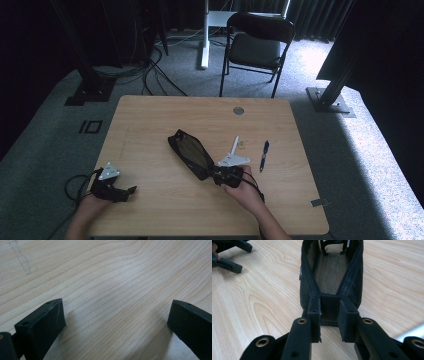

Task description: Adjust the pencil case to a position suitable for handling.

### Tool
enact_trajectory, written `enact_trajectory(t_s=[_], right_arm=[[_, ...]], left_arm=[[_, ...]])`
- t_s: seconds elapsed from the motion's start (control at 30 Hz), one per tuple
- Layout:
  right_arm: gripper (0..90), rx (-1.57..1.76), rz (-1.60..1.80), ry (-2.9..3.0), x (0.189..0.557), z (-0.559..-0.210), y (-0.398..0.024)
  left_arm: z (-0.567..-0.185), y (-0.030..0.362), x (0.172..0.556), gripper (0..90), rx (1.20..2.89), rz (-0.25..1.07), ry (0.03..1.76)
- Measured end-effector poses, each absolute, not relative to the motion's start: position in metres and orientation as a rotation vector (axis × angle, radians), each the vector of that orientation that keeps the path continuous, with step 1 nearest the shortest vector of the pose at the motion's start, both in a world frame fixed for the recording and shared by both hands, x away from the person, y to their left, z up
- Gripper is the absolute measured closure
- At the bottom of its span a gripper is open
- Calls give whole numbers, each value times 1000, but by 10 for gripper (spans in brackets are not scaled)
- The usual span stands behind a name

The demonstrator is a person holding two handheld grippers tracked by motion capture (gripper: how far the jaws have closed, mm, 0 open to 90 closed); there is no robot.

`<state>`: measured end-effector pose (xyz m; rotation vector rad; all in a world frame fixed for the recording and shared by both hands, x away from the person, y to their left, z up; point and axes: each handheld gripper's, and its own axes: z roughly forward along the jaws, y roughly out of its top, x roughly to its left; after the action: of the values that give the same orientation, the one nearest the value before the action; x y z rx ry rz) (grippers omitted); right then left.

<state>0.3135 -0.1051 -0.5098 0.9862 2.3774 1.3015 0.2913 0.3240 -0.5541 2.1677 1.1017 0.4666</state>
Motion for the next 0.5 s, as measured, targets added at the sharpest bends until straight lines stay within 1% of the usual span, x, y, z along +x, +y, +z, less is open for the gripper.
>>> enact_trajectory(t_s=[0.5], right_arm=[[739, 1017, 1282, 2390, 290, -509, -146]], left_arm=[[-554, 324, 291, 16, 2168, 466, 1101]])
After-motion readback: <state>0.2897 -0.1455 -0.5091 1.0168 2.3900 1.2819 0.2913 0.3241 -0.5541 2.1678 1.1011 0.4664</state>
